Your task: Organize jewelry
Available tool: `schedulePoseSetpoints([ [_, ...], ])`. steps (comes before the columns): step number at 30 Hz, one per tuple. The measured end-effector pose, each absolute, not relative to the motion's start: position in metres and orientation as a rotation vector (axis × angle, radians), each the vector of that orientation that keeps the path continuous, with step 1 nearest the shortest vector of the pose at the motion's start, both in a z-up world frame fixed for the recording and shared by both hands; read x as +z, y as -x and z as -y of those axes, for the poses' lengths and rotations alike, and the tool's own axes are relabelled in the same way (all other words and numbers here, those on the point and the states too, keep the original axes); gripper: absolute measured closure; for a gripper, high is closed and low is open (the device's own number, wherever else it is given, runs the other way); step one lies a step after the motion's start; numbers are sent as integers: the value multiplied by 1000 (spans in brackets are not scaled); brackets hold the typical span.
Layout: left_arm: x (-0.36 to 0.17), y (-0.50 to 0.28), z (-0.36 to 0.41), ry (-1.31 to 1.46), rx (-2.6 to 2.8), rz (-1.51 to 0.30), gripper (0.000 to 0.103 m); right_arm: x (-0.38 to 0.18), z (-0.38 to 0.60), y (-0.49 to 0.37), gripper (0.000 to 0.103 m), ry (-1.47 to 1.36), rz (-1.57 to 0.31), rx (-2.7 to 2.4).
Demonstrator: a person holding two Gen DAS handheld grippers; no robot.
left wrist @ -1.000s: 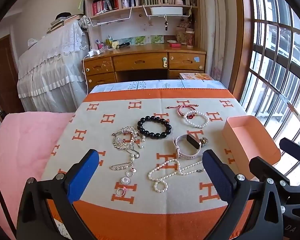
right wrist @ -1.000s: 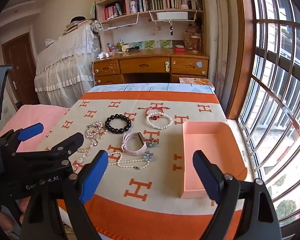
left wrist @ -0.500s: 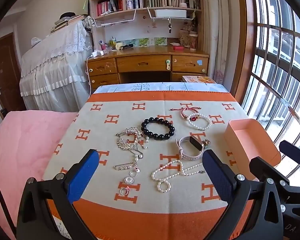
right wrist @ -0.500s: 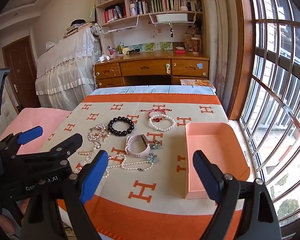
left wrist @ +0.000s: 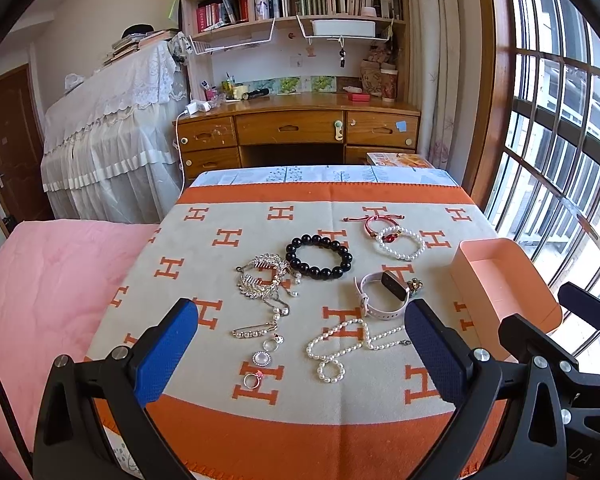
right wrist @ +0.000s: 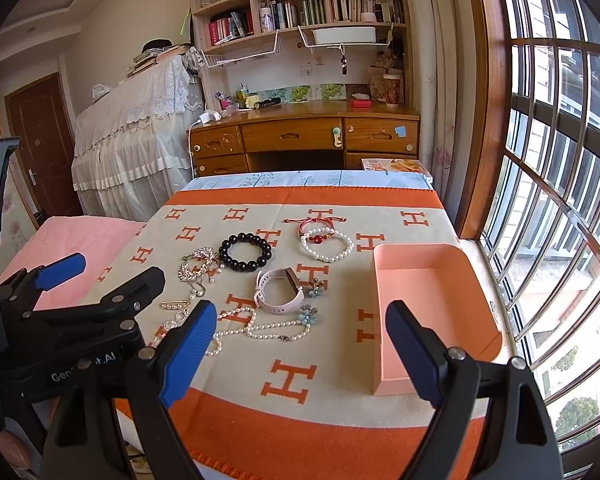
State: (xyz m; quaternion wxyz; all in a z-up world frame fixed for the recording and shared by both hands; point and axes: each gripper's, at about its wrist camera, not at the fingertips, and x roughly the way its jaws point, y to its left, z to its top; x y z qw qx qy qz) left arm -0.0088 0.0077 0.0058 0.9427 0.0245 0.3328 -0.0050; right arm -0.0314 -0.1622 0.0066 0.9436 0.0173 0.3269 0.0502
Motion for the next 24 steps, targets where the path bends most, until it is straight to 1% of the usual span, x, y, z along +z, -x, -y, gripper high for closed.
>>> schedulePoseSetpoints([
  [24,4,12,-10,-48,-11,-686,1,4,162,32,15,-47,-672,107],
])
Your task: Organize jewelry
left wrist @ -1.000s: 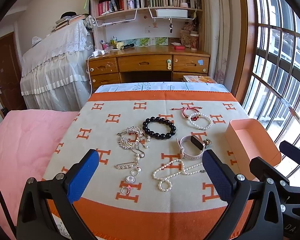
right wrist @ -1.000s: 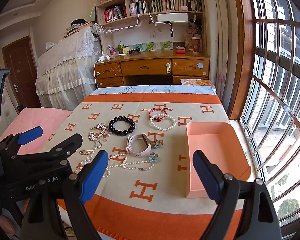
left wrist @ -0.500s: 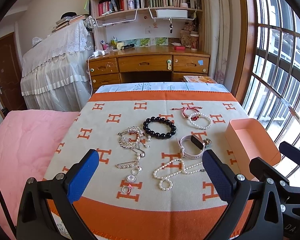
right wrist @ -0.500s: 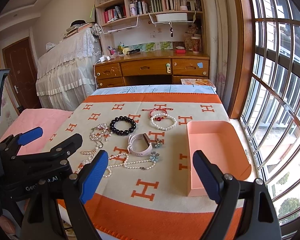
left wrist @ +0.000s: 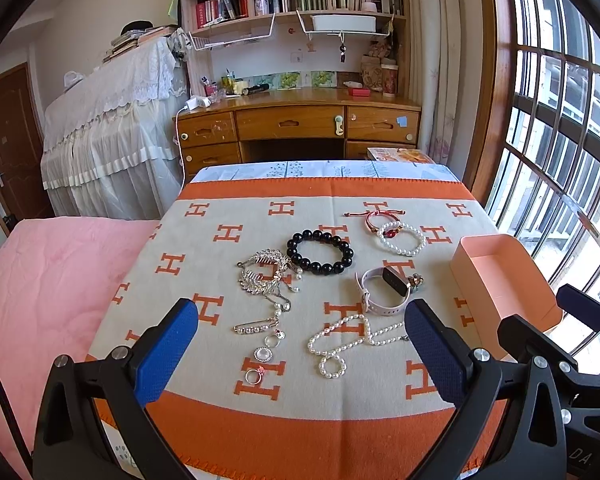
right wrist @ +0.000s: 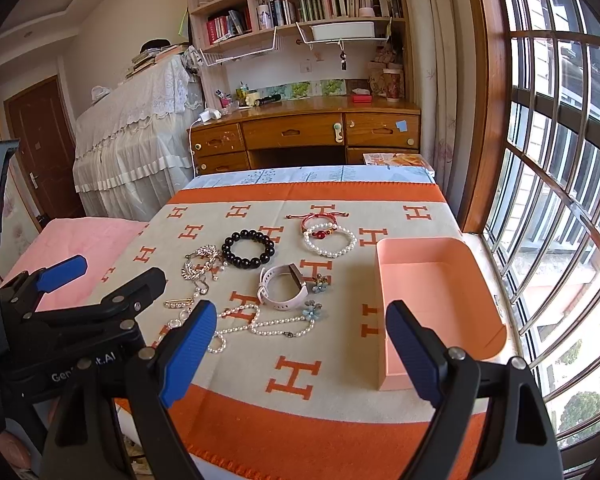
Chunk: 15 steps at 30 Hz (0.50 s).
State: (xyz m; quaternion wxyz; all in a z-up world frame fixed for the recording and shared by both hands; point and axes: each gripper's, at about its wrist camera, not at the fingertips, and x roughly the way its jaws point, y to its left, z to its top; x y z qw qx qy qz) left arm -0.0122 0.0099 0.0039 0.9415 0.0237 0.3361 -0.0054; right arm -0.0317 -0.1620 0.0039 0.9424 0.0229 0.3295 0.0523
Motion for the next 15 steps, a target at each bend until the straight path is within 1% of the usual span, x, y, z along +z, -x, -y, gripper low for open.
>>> schedulePoseSetpoints([
  [15,2,16,-13,-48,-9,-697,1,0,155,35,15,-56,-685,112],
])
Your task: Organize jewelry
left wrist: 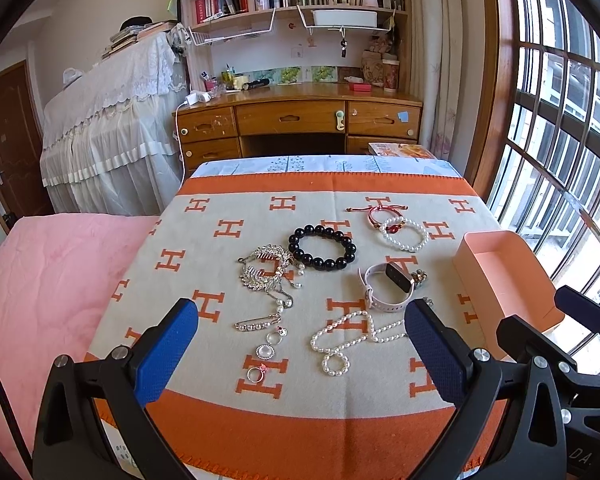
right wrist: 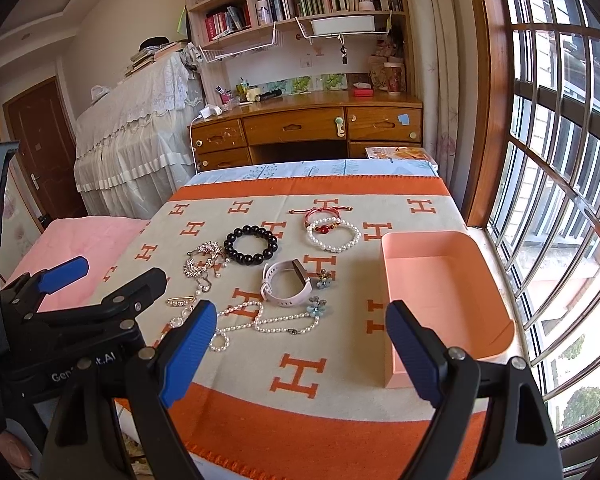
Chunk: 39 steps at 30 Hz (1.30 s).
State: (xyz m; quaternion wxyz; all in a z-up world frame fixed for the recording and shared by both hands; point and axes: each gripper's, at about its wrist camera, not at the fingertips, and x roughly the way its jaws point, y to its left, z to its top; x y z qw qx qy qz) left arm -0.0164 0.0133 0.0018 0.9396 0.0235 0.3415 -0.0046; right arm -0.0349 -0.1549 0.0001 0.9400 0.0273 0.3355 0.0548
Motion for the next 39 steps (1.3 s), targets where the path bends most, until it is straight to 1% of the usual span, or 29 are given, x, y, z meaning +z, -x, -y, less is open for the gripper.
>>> schedulePoseSetpoints([
  [14,-5,21,-21,-39,-14,-713,1,0,156,31,15,-60,-689,115],
  [19,-10,17,-32,-14,-41,-737,1,-10,142,25,15,-46,-696,121],
  [27,-6,-26,-46,28,-156,-835,1,-8,134,-7,16,-44,-786,185],
  [31,-4,-47,-50,-38,-150,-872,1,1,143,-35,16,-19,-821,170],
  [36,-5,-84,-61,-70,-131,-963,1,4,157,-84,27,-17,-897,174],
  [38,-5,-102,-66,-74,-116,-975,1,4,163,-106,29,-15,-923,181],
  [39,-7,-110,-68,-79,-109,-978,1,3,163,-117,32,-12,-938,178],
])
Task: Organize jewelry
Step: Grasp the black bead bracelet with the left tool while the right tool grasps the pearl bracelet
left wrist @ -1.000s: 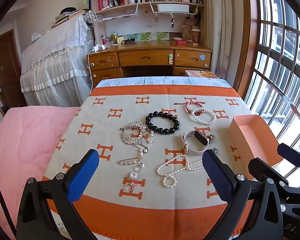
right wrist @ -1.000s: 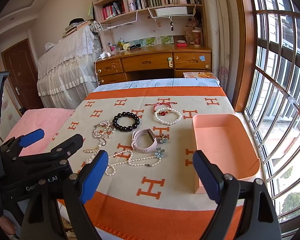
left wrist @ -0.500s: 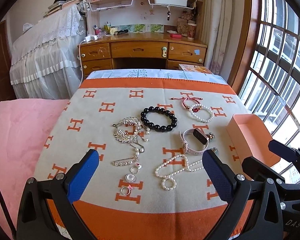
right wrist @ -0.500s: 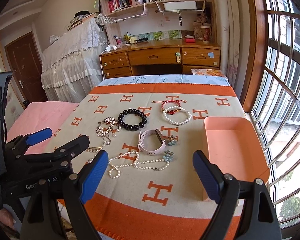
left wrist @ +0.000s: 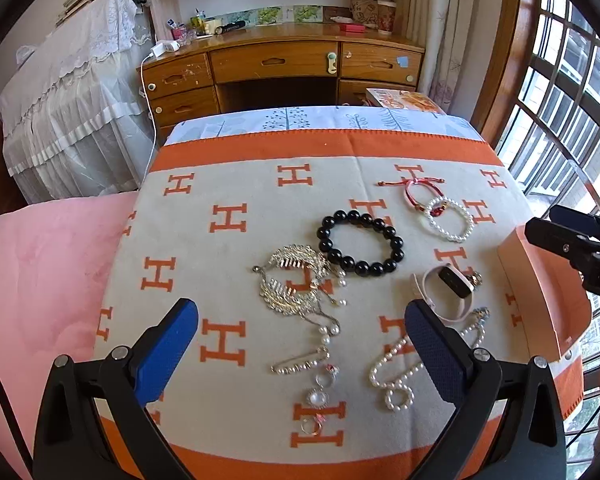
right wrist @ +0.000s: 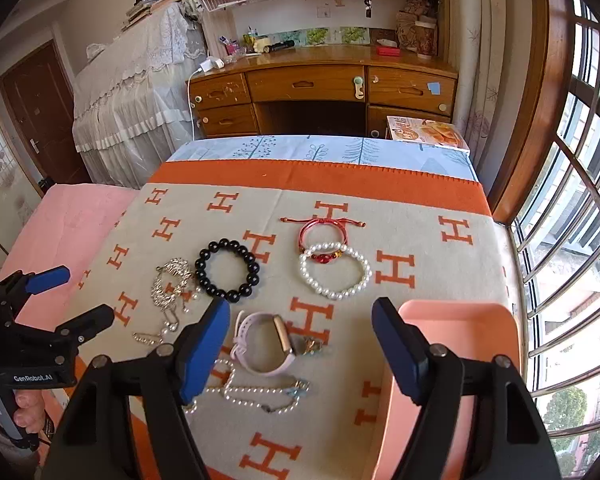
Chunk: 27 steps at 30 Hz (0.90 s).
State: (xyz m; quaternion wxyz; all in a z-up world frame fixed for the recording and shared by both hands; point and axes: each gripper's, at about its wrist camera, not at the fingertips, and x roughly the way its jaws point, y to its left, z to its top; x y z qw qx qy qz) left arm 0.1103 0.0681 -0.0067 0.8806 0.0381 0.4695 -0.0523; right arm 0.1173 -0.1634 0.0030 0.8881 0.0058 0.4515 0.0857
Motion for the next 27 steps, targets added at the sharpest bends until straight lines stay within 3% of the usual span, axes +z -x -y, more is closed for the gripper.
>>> schedulePoseSetpoints([
  [4,-12,-149,-67,-122,-95,-1018,1,-11,178,-171,42,-48,-1067,179],
  [6,-21,-170,-64,-121,-115,-1065,1,-23,184,-195,52,-63,-1131,164],
  [12,-63,-222,-46,-122,-187,-1191,1,-71,191,-242,62,-59,-1299,147],
  [15,-80,-239,-37,-128,-213,-1237,8,-88,191,-253,68,-41,-1344,136],
  [21,-101,-257,-22,-158,-233,-1277,13,-100,186,-263,70,22,-1350,140],
  [27,-106,-264,-19,-176,-240,-1304,27,-100,186,-269,70,43,-1342,140],
])
